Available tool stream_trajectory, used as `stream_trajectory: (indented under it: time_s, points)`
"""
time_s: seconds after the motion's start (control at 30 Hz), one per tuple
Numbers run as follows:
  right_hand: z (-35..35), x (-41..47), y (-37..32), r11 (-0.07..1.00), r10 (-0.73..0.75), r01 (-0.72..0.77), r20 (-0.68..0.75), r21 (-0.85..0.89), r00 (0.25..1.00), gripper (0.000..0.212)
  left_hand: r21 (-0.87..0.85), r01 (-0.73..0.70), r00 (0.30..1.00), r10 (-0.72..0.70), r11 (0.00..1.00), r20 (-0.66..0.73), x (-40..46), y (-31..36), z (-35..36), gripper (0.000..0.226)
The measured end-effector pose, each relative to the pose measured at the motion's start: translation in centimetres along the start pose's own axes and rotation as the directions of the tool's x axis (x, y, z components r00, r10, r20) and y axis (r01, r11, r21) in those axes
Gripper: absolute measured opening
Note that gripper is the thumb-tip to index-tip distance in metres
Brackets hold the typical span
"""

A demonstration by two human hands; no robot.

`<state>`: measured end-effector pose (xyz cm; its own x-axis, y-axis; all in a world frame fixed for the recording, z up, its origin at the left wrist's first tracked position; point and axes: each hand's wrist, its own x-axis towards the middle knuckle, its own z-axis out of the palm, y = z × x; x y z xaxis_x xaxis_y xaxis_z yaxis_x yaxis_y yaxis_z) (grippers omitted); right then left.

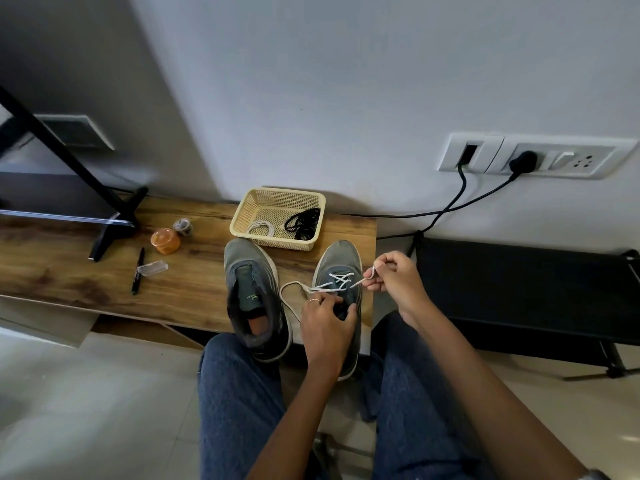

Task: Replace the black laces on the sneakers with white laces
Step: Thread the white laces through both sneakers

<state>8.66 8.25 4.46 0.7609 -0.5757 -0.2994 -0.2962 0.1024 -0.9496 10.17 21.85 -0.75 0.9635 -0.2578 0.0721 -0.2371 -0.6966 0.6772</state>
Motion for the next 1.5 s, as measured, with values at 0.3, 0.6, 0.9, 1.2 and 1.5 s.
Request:
stream_trajectory:
  time_s: [0.3, 0.6, 0.9, 1.2, 1.5]
  points:
    - [-1.9, 0.5, -1.6, 0.944, -0.079, 0.066, -0.029, -0.322, 0.996, 0.011, -0.013, 0.01, 1.0, -0.01, 1.0, -0.01, 0.0, 0.0, 0.1, 0.021]
    - [2.0, 2.6, 3.9, 0.637, -0.114, 0.208, 0.175, -0.743, 0.978, 0.021, -0.029, 0.042, 0.998, -0.041, 0.999, 0.048, -0.1, 0.5, -0.5, 0.032]
    - [2.3, 2.4, 4.3, 0.543, -0.128, 0.27, 0.24, -0.795, 0.962, 0.009, -0.016, -0.014, 0.996, 0.015, 1.0, 0.085, 0.0, 0.2, 0.2, 0.033]
    - [-3.0, -0.1, -2.8, 0.868, 0.182, 0.199, 0.663, -0.455, 0.726, 0.005, -0.025, 0.013, 0.998, -0.012, 1.0, 0.054, -0.1, 0.2, 0.2, 0.035]
    - [-1.6, 1.7, -0.2, 0.589, 0.111, 0.248, 0.381, -0.769, 0.918, 0.011, -0.015, 0.015, 0.998, -0.014, 1.0, 0.064, -0.1, 0.2, 0.1, 0.035]
